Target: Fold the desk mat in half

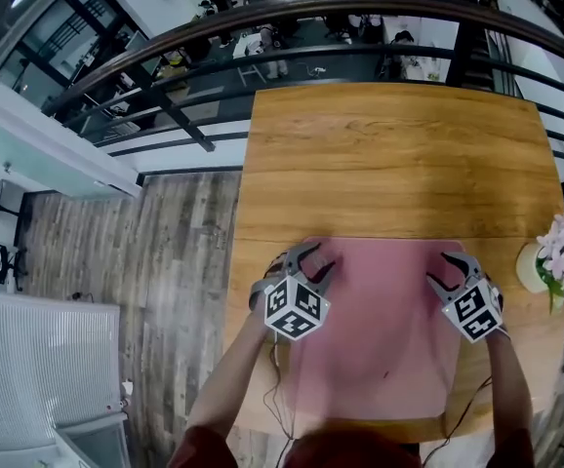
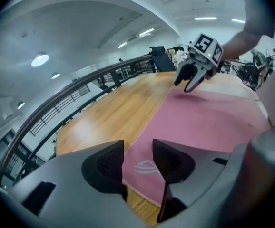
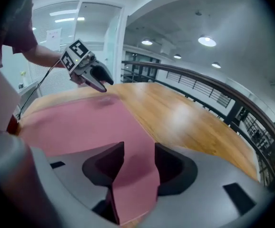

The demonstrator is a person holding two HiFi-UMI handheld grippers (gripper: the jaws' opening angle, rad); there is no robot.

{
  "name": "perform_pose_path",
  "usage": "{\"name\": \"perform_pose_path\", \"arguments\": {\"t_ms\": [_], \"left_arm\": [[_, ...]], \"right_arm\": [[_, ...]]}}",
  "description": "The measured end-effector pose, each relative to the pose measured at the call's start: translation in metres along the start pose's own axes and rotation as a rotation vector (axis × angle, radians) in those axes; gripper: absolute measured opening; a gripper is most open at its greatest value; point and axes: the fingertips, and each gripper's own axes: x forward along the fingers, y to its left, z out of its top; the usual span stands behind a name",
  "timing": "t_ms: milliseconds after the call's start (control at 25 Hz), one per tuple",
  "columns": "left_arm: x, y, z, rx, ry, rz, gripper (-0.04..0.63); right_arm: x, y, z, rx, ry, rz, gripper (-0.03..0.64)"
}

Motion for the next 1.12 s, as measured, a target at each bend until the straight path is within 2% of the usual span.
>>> {"name": "perform_pose_path", "arguments": {"t_ms": [200,480,720,960,1120], "left_arm": [[0.019,-0.002,-0.012,0.091,0.067,-0.106,0.236],[0.046,0.013,-0.018,0.192,0.158,-0.219,0.264],[0.06,0.013,-0.021,0.217,0.266,-0.4,0.275],[0.072,0.012,-0.027,0.263,0.333,-0.481,0.278],[0.075,0.011,-0.029,0.236,0.357,-0.526,0.265]], "right_arm": [[0.019,-0.015,-0.013,-0.133,0.122,0.125,0.244],[0.036,-0.028,-0.026,-0.192,0.256,0.311,0.289],[0.049,-0.039,-0.03,-0.212,0.31,0.392,0.302],[0.06,-0.041,-0.033,-0.264,0.346,0.447,0.308],[0.064,-0.042,-0.034,-0.26,0.34,0.464,0.304]]}}
